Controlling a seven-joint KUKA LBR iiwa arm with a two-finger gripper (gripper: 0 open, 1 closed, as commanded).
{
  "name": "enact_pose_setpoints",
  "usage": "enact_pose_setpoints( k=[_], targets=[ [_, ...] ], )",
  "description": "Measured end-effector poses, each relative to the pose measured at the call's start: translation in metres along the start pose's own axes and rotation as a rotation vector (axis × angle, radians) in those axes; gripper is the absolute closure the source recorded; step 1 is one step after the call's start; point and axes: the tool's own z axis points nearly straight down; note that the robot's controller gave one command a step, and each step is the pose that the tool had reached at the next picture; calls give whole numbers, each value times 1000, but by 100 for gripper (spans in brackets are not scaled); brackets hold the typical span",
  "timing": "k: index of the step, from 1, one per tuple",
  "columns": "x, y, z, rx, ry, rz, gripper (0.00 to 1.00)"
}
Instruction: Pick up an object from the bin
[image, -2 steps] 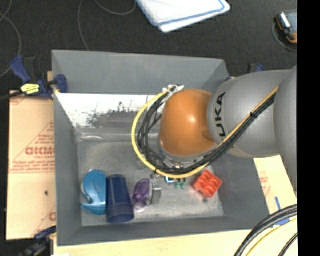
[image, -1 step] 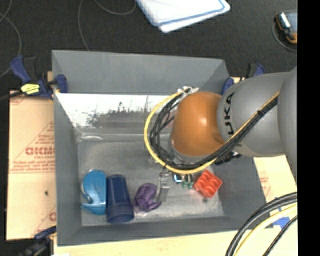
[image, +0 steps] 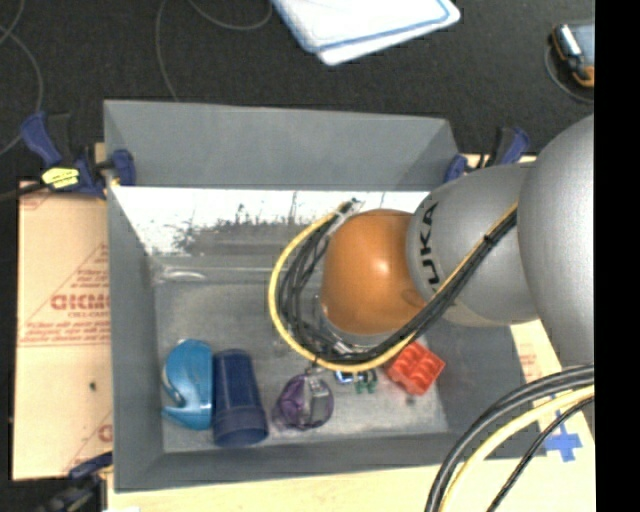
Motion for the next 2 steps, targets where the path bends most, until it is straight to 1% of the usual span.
enact_pose_setpoints(
  k=[1,2],
  targets=[
    [-6,-21,25,-3,-7,259,100],
    [-6,-21,25,-3,-7,261,100]
  ],
)
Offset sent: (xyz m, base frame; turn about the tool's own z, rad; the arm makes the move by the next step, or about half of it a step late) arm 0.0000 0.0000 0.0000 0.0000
